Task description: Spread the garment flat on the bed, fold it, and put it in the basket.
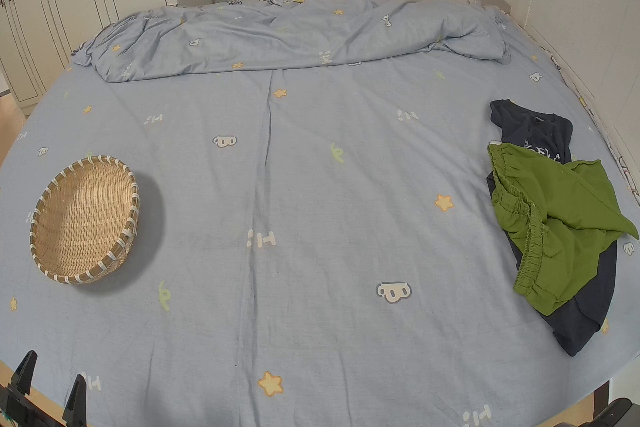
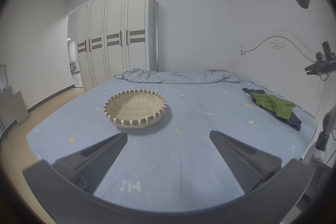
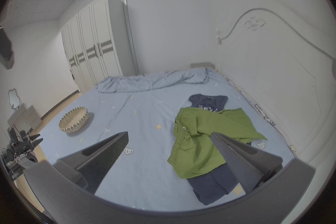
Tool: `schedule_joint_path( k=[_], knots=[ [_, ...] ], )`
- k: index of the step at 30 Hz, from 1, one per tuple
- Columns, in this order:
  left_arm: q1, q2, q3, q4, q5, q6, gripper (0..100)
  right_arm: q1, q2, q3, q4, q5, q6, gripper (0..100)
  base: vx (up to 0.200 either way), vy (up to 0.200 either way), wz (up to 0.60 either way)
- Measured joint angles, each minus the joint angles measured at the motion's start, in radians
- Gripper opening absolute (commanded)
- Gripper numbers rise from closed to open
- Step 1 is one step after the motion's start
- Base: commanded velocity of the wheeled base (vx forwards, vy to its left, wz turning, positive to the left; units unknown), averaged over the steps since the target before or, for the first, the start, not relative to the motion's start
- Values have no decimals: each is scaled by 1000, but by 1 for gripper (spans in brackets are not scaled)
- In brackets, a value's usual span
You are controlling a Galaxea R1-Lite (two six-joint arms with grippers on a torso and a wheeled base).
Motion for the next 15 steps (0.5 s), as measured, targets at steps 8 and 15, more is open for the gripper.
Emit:
schedule_joint_path(
  k=[8, 15],
  knots=[
    [0, 0, 0, 0, 0, 0, 100, 27, 376, -142, -8, -22, -30, 100, 0, 0, 0],
    [0, 0, 0, 0, 0, 0, 100, 41, 727, -291, -17, -84, -60, 100, 0, 0, 0]
  ],
)
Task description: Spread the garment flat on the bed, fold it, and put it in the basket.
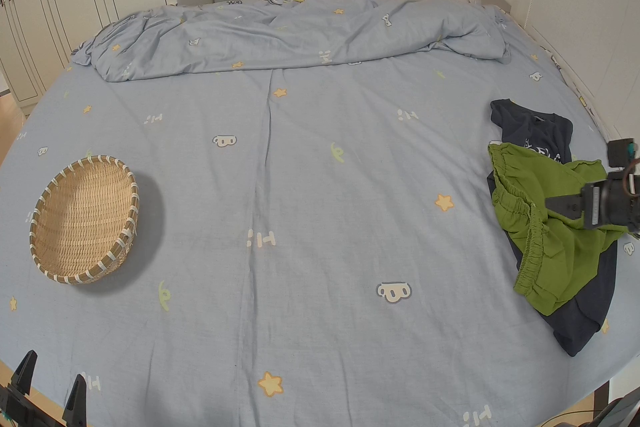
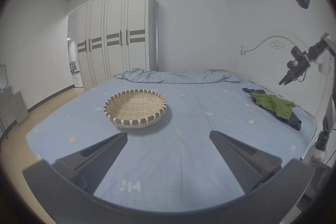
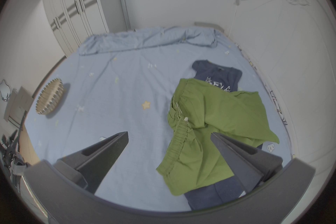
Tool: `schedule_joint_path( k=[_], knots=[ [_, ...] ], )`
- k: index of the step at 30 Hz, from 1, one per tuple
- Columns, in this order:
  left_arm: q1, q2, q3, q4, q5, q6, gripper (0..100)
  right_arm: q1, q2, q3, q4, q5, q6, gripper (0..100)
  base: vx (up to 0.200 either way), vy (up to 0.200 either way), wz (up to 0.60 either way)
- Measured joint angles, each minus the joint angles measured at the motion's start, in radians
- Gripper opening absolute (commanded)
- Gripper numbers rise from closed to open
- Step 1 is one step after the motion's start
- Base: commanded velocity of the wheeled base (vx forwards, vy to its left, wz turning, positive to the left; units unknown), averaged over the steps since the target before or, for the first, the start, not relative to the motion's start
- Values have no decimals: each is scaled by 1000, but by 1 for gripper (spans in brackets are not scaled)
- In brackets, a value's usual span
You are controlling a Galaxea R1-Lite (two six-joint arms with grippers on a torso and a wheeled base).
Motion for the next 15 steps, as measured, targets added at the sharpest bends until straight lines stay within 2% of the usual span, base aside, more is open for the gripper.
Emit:
schedule_joint_path(
  k=[7, 15],
  knots=[
    [0, 0, 0, 0, 0, 0, 100, 10, 318, -149, -20, -57, -26, 100, 0, 0, 0],
    [0, 0, 0, 0, 0, 0, 100, 5, 472, -219, -47, -103, -38, 100, 0, 0, 0]
  ],
)
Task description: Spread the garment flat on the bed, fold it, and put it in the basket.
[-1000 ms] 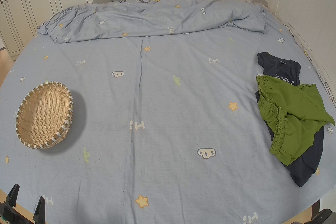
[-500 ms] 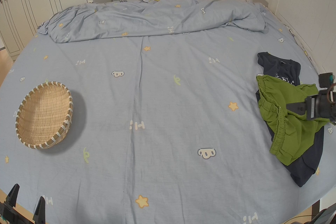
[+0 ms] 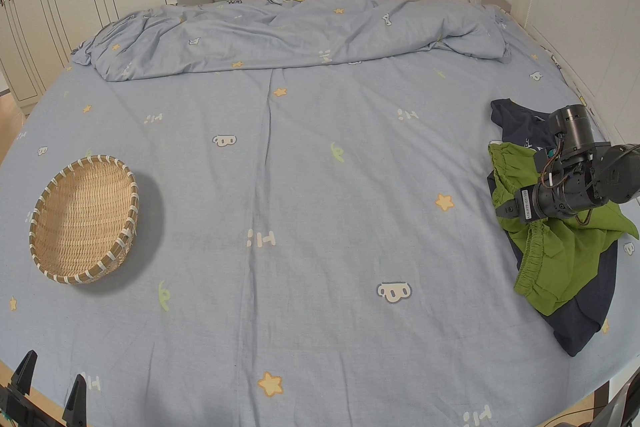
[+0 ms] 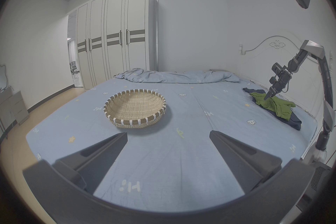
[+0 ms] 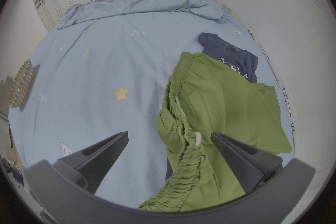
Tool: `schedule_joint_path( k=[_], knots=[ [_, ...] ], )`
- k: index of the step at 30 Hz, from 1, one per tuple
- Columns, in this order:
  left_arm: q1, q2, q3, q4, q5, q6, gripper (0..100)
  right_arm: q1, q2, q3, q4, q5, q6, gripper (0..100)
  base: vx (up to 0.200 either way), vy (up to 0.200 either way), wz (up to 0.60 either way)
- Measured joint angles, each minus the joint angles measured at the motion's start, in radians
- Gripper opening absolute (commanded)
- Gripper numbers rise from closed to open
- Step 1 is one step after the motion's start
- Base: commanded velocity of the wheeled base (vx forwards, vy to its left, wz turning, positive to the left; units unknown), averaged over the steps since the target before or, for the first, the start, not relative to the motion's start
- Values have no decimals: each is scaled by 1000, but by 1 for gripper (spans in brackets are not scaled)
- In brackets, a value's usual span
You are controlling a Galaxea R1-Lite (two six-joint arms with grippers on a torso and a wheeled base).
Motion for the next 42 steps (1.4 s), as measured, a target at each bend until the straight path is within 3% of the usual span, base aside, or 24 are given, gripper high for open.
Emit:
schedule_joint_path(
  k=[6, 7, 23, 32, 36, 42],
  knots=[
    [0, 0, 0, 0, 0, 0, 100, -2, 32, -3, -4, -32, 0, 100, 0, 0, 0],
    [0, 0, 0, 0, 0, 0, 100, -3, 36, -3, -4, -34, 0, 0, 0, 0, 0],
    [0, 0, 0, 0, 0, 0, 100, -17, 66, -8, 0, -35, 3, 0, 0, 0, 0],
    [0, 0, 0, 0, 0, 0, 100, 24, 11, -80, 106, -19, 83, 0, 0, 0, 0],
    [0, 0, 0, 0, 0, 0, 100, 93, -21, -143, 212, 53, 156, 0, 0, 0, 0],
    [0, 0, 0, 0, 0, 0, 100, 321, -59, -278, 358, 156, 253, 0, 0, 0, 0]
  ],
)
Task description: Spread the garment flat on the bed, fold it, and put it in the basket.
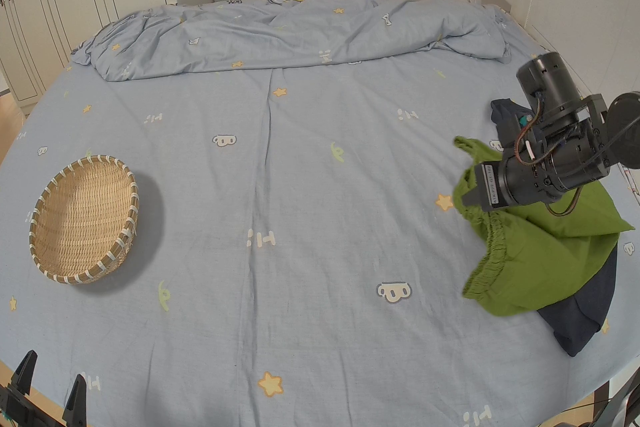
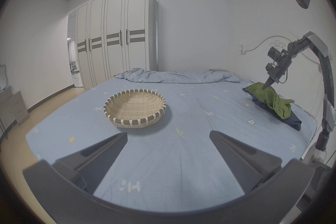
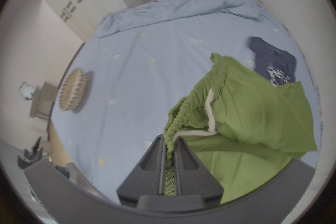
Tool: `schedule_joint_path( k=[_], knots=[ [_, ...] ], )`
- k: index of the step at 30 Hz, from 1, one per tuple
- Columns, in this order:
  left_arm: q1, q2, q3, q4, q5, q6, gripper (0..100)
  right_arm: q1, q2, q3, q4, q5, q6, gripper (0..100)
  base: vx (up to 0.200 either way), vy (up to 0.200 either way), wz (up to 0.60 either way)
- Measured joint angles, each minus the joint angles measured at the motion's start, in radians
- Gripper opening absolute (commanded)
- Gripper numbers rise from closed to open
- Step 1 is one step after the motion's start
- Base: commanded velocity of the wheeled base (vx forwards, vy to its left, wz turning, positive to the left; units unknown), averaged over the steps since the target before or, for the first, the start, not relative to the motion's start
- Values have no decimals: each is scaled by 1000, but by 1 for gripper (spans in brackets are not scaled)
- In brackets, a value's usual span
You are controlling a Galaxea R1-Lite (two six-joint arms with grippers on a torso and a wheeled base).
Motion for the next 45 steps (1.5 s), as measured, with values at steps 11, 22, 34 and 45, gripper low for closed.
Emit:
schedule_joint_path(
  k=[11, 22, 34, 45],
  knots=[
    [0, 0, 0, 0, 0, 0, 100, 380, 14, -219, 62, 33, 47, 0, 0, 0, 0],
    [0, 0, 0, 0, 0, 0, 100, 533, 102, -400, 45, 43, 173, 0, 0, 0, 0],
    [0, 0, 0, 0, 0, 0, 100, 497, 257, -367, -70, 42, 209, 100, 0, 0, 0],
    [0, 0, 0, 3, -1, 2, 100, 473, 315, -300, -66, 35, 207, 100, 0, 0, 0]
  ],
)
